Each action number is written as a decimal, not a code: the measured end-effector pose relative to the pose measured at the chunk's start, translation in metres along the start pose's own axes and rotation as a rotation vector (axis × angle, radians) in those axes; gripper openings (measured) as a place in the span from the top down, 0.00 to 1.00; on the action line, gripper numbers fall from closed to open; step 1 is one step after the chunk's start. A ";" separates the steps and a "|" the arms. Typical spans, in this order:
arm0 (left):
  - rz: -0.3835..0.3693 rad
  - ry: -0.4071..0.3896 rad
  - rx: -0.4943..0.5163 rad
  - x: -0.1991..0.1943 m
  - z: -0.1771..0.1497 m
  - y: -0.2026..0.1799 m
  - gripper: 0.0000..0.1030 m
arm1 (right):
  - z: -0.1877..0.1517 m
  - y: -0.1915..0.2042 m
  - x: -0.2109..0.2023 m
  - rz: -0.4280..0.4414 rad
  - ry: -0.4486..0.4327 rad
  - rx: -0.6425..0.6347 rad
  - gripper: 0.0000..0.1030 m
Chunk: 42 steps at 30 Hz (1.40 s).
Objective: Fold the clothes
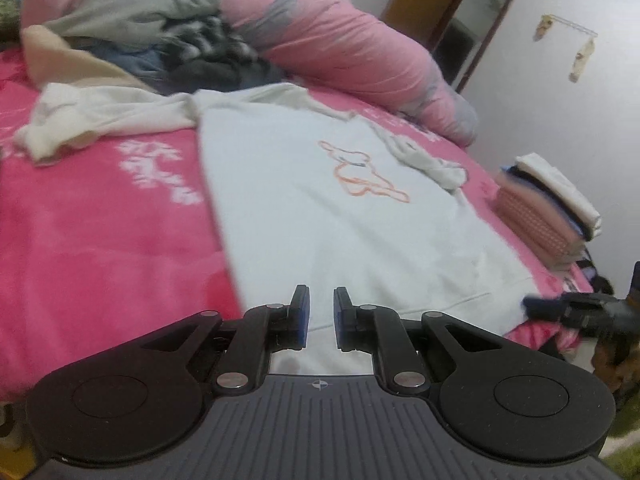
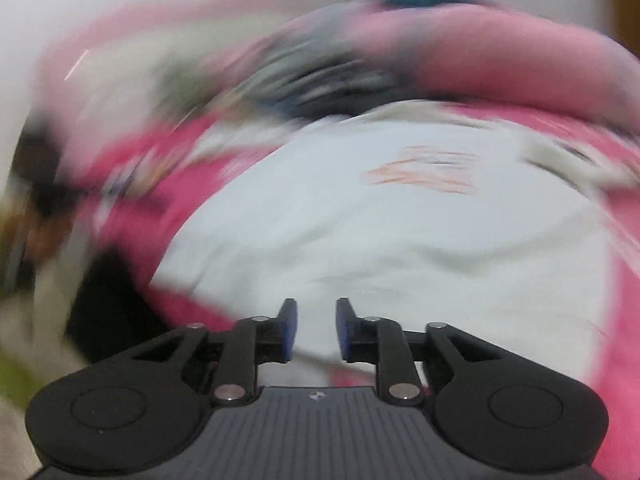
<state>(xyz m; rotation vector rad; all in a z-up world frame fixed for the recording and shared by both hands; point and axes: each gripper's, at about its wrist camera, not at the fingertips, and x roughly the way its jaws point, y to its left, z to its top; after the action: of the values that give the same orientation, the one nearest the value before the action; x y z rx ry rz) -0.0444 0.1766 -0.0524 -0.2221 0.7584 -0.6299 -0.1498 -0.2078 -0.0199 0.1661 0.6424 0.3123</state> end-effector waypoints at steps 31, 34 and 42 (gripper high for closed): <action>0.074 0.056 0.085 0.118 0.058 -0.063 0.84 | 0.003 -0.186 -0.079 -0.157 -0.270 0.565 0.38; 0.109 0.019 0.103 0.135 0.064 -0.061 0.82 | 0.058 -0.218 -0.046 -0.095 -0.245 0.530 0.28; 0.142 -0.037 0.013 0.160 0.052 -0.027 0.82 | 0.159 -0.357 0.125 -0.116 -0.084 0.755 0.10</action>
<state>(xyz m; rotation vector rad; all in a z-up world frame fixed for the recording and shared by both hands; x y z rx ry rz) 0.0685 0.0562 -0.0961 -0.1663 0.7279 -0.4951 0.1251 -0.5106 -0.0530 0.8566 0.6587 -0.0632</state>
